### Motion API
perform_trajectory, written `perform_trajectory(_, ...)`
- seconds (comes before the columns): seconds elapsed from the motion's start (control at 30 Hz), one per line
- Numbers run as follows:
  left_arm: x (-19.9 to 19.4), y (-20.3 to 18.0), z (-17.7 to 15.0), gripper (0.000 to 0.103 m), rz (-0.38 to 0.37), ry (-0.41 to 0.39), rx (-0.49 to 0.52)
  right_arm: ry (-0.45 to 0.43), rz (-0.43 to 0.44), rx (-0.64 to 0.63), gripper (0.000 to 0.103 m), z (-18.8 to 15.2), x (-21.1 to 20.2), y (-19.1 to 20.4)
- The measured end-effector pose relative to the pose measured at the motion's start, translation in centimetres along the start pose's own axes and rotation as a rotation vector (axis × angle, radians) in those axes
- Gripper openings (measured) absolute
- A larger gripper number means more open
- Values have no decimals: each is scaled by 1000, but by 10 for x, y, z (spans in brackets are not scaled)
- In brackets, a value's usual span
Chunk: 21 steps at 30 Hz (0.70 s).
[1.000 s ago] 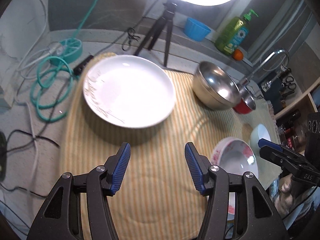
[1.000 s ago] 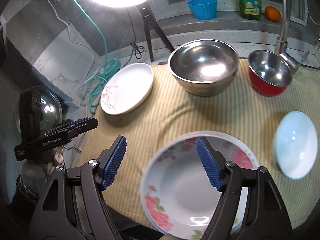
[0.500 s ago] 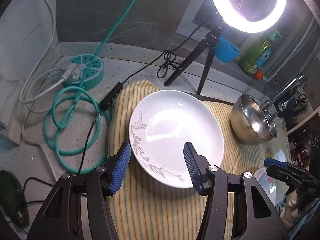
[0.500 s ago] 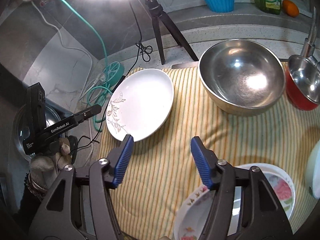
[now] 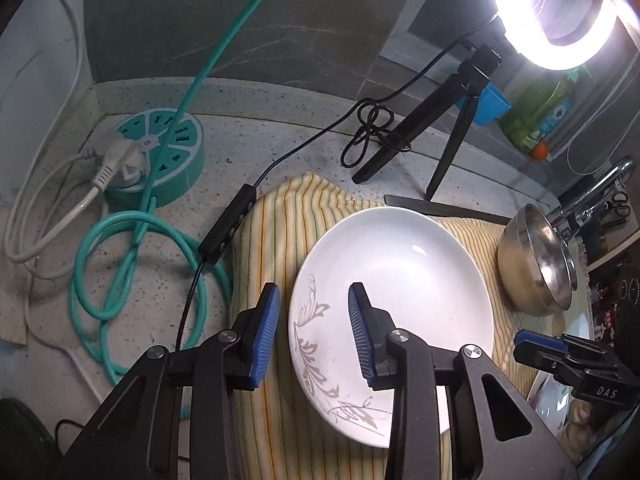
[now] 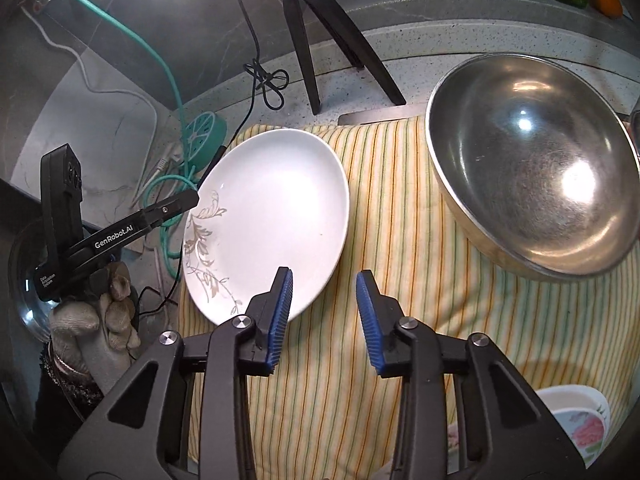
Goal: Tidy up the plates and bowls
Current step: 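Move both grippers to the white leaf-pattern plate and grasp its rim, then lift the white leaf-pattern plate and carry it over the plate stack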
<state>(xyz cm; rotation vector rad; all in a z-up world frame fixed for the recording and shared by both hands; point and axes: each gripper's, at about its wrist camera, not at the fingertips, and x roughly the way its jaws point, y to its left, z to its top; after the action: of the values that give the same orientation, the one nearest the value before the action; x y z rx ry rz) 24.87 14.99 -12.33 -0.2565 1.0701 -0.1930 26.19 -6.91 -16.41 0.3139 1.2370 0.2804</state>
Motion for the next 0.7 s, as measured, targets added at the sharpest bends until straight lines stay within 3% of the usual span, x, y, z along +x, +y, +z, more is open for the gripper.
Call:
perform_trajectory(0.13,8,5,4,32,-12,17,-2,11,-1,10,26,9,11,-3)
perform_trajectory(0.37,19,12,6,24,-55,53,-37,35,-8,18,21,13,24,-6)
perform_trajectory(0.7,25,7,7,20,-43,70,-9,62,3,24,11,14,37,-8)
